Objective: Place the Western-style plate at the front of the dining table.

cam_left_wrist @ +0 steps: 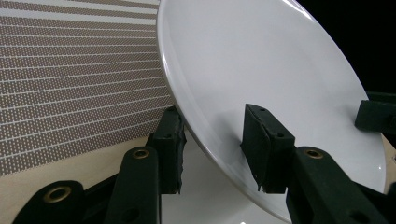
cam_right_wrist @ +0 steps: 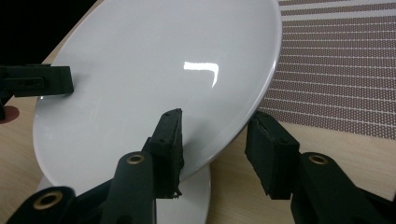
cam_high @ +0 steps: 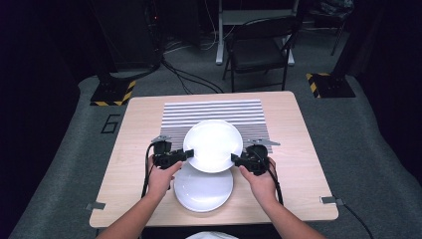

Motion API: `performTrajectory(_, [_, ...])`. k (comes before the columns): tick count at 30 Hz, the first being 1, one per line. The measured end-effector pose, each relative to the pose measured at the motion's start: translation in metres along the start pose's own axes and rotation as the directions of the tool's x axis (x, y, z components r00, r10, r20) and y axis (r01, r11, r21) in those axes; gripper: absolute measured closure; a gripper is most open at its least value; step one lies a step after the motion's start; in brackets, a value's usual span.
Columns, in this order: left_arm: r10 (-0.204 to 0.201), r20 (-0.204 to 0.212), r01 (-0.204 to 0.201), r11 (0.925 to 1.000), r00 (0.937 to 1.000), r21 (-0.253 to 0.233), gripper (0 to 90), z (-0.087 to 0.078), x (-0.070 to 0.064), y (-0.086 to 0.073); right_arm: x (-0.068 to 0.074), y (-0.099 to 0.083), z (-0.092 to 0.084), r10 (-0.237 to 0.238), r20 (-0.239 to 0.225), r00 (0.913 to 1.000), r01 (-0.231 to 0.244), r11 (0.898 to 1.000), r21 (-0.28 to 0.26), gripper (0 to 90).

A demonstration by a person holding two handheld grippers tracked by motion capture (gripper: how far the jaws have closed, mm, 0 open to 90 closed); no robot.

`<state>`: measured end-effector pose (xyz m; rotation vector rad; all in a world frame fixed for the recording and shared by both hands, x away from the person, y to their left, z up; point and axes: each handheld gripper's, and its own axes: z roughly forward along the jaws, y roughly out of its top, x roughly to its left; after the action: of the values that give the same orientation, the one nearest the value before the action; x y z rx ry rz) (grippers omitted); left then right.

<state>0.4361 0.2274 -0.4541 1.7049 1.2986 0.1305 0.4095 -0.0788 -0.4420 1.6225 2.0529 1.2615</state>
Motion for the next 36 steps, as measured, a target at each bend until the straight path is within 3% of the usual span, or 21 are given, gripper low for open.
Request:
performTrajectory(12, [0.002,-0.006,-0.002,0.9998,1.0,-0.02,59.3,0.001,0.003,0.013,-0.003,0.015,0.008,0.003,-0.011,0.9999,-0.003,1.0,-0.012,56.2])
performTrajectory(36, [-0.013,-0.034,0.011,0.9993,0.9993,-0.036,59.3,0.01,0.015,0.029,-0.001,0.032,0.025,-0.022,0.01,0.9997,0.022,0.999,-0.032,56.6])
